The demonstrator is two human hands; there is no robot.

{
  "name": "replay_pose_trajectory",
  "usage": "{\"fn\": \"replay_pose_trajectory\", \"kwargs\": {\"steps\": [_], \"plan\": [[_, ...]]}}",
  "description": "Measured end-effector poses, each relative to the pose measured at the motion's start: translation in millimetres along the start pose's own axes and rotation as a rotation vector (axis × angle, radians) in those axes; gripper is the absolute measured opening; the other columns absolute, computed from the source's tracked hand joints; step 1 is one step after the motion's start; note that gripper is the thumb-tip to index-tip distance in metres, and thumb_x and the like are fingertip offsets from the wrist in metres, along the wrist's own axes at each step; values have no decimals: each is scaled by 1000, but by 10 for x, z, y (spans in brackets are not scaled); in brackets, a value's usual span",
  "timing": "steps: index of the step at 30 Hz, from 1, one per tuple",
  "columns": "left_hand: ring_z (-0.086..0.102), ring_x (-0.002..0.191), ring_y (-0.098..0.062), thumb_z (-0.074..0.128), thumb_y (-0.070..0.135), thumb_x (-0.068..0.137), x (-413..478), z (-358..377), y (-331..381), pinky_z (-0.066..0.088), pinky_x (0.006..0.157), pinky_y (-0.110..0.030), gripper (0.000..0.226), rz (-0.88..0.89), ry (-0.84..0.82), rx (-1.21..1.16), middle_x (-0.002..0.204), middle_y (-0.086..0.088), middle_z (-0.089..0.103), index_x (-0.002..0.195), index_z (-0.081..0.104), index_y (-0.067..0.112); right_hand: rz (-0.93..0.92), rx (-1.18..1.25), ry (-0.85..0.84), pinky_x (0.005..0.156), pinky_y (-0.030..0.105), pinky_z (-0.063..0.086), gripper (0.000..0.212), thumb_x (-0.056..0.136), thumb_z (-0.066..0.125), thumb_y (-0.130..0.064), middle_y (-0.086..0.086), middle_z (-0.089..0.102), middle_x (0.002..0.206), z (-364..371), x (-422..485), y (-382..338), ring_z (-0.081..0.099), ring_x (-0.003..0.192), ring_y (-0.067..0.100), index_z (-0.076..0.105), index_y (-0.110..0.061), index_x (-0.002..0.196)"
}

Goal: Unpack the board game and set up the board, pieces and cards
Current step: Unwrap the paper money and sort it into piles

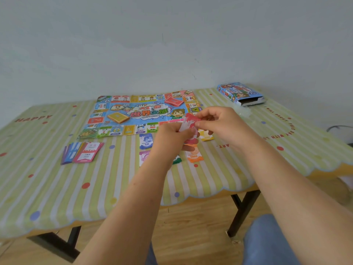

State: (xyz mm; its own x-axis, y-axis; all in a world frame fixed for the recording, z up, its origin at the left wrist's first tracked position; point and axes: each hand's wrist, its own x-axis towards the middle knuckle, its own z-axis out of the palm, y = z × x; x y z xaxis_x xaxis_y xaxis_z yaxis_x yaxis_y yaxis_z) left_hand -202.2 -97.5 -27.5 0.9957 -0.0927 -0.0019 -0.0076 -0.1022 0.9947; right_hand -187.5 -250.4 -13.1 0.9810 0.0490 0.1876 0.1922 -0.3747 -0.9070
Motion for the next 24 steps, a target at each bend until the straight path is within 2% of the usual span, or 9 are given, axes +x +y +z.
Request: {"fn": "replay_pose_trajectory", "kwargs": {"steps": [4, 8, 9, 11, 13, 15, 17, 21, 24], "plan": [[69, 67, -17, 61, 16, 93, -7, 65, 15, 59, 58, -27, 18, 18, -13, 73, 87, -11, 72, 96, 70, 1, -1, 17, -21, 51, 22, 44, 14, 82, 69, 0, 5, 64, 71, -43, -38, -17, 54, 54, 7, 67, -13, 85], [70, 77, -29, 63, 28, 91, 16, 130, -1, 59, 73, -45, 24, 82, 20, 244, 85, -11, 72, 91, 71, 6, -20, 25, -1, 49, 20, 45, 14, 82, 66, 4, 4, 63, 65, -107, -61, -40, 56, 53, 9, 65, -10, 83], [69, 80, -27, 64, 30, 89, 26, 146, -4, 58, 75, -44, 22, 101, 40, 289, 85, -8, 72, 91, 71, 10, -20, 18, 6, 49, 21, 46, 11, 82, 65, 4, 4, 64, 65, -133, -65, -34, 57, 53, 10, 65, -6, 85], [65, 76, -14, 64, 29, 88, 45, 154, -5, 52, 67, -28, 16, 134, 94, 386, 87, 1, 70, 97, 71, 18, -22, -24, 20, 51, 23, 46, 9, 82, 64, 4, 5, 65, 65, -178, -71, -16, 57, 53, 10, 65, 0, 90], [54, 62, -3, 64, 25, 88, 58, 167, 2, 40, 54, -17, 16, 148, 134, 430, 81, 7, 63, 103, 70, 23, -23, -91, 34, 53, 23, 47, 10, 81, 63, 3, 2, 66, 64, -221, -80, 12, 57, 53, 8, 65, -2, 89], [50, 56, -1, 64, 24, 88, 69, 195, 10, 35, 49, -14, 17, 157, 142, 446, 75, 10, 58, 104, 70, 25, -16, -144, 38, 55, 22, 48, 12, 81, 63, 1, 0, 67, 65, -256, -93, 37, 57, 54, 5, 66, -7, 88], [52, 58, -4, 64, 21, 88, 54, 240, 22, 38, 47, -12, 18, 166, 133, 448, 74, 10, 60, 104, 71, 23, -10, -159, 33, 59, 24, 49, 14, 80, 63, 1, -1, 68, 68, -275, -110, 60, 58, 56, 5, 67, -11, 86], [66, 74, -21, 63, 16, 88, 21, 301, 9, 52, 69, -29, 15, 163, 142, 435, 79, 1, 69, 98, 74, 18, -24, -165, 31, 71, 37, 54, 15, 79, 66, -1, 3, 71, 76, -309, -145, 105, 64, 69, 12, 69, -15, 83], [66, 74, -22, 63, 16, 88, 19, 322, -1, 52, 71, -32, 12, 159, 146, 437, 79, -1, 71, 90, 74, 19, -12, -153, 29, 73, 35, 55, 15, 79, 67, -2, 3, 72, 78, -329, -168, 123, 66, 70, 11, 70, -16, 84]]}}
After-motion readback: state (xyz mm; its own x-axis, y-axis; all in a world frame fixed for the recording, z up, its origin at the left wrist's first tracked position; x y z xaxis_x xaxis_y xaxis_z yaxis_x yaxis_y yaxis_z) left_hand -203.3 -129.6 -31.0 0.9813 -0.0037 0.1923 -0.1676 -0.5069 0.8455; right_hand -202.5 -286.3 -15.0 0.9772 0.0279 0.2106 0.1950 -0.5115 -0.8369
